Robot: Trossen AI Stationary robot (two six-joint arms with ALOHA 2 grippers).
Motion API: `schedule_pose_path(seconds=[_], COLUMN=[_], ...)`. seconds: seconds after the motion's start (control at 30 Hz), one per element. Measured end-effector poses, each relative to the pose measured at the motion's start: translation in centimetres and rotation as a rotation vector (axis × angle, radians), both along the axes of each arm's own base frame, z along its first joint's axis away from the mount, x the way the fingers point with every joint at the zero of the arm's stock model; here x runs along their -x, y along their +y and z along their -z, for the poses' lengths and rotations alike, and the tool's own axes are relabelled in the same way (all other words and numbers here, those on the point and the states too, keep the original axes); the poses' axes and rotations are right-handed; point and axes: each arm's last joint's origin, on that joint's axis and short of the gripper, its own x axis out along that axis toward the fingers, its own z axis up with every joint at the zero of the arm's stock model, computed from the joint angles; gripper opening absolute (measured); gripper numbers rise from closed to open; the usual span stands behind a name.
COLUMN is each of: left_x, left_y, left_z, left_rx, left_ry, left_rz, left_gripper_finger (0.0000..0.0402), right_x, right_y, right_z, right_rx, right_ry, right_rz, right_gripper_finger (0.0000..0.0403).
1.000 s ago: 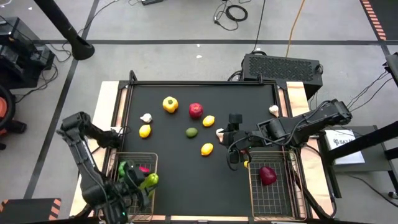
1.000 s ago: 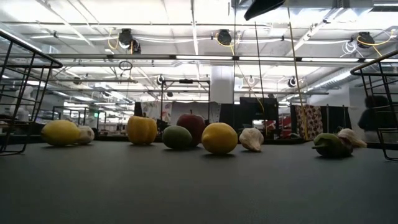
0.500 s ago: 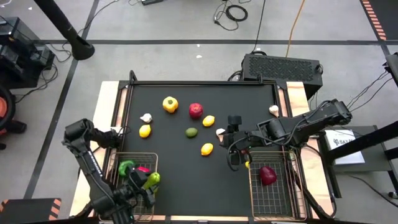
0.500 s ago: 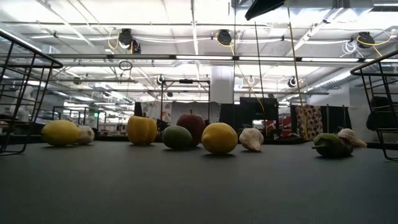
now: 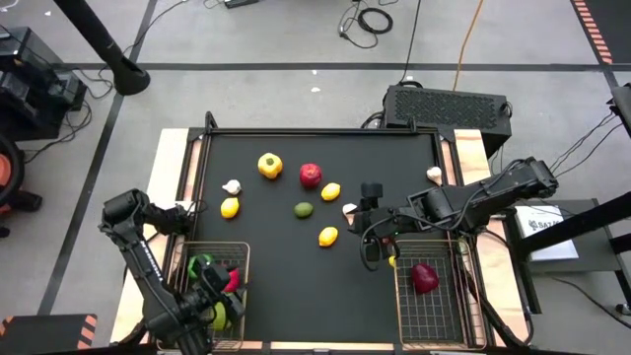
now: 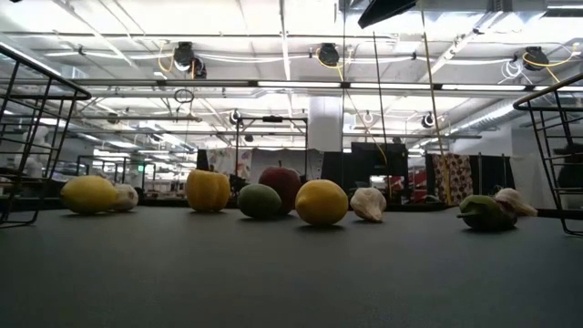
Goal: Sort produce into baskets
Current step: Put the yellow bell pepper into the left gold wire basket
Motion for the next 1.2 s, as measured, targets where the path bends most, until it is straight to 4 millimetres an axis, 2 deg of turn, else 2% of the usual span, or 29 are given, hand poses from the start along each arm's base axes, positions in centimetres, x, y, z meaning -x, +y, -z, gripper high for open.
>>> schedule_pose_path(seconds=[0.33, 0.47, 0.57, 0.7, 0.87, 1.03, 1.2], left_x=[-0.8, -1.8, -2.8, -3.6, -3.6, -3.3, -3.5], left_y=[0.9, 2.7, 4.7, 7.6, 10.3, 12.0, 12.5], left_z=[-0.3, -1.2, -2.5, -4.4, -6.8, -8.3, -8.4], left_rx=[-0.081, -0.148, -0.177, -0.237, -0.415, -0.522, -0.606], left_ry=[-0.059, -0.057, -0.026, 0.013, -0.025, -0.053, -0.028], left_rz=[-0.007, -0.035, -0.047, -0.039, 0.000, -0.002, 0.006], left_gripper_finger=[0.0274, 0.0274, 0.0274, 0.0274, 0.0274, 0.0274, 0.0274], right_x=[-0.5, -1.7, -2.9, -4.3, -5.6, -6.7, -8.3], right_y=[0.1, 0.0, -1.0, -4.4, -10.9, -16.6, -20.3], right_z=[0.3, 1.4, 2.0, 1.9, 1.1, 1.4, 3.2], right_rx=[-0.003, 0.050, 0.121, 0.170, 0.128, 0.116, 0.070], right_ry=[-0.001, 0.022, 0.029, -0.002, -0.128, -0.264, -0.271], right_rz=[0.005, -0.020, -0.048, -0.016, -0.008, 0.082, 0.111], right_gripper_finger=[0.0183, 0.0183, 0.0183, 0.0183, 0.0183, 0.0183, 0.0183])
